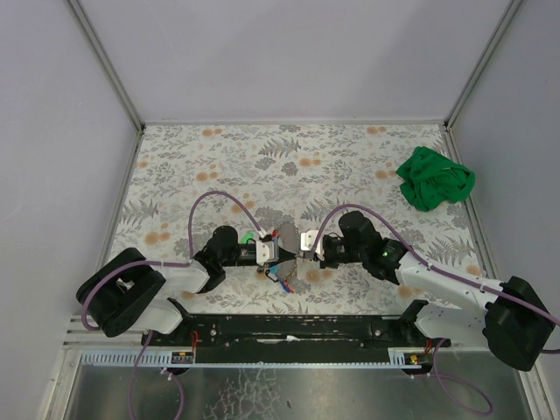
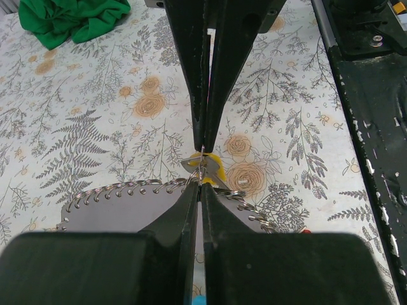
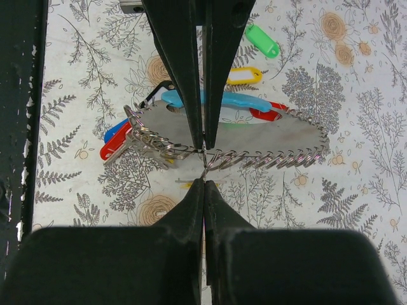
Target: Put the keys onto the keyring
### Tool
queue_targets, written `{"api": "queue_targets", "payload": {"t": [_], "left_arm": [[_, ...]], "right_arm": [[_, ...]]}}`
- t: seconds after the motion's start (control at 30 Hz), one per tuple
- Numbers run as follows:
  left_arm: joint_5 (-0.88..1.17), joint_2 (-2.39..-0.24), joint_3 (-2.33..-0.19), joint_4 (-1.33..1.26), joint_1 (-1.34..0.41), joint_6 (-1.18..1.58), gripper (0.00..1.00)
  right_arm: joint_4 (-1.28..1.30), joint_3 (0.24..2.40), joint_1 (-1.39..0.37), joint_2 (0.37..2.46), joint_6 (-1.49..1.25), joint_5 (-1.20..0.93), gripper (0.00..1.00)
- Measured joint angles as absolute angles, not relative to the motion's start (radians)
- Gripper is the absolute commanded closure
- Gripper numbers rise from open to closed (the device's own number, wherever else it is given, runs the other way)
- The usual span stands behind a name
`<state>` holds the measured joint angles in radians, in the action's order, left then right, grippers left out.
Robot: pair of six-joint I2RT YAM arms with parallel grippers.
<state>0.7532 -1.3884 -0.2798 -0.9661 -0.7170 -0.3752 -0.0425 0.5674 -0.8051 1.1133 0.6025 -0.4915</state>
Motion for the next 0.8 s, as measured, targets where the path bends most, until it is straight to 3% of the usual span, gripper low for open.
{"api": "queue_targets", "payload": {"t": [0.8], "left_arm": [[0.779,-1.396,-0.280,-0.965,-0.717,-0.375,1.00]], "right_arm": [[-0.035,0.587,-0.806,1.146,0.603,-0.538,1.00]]}}
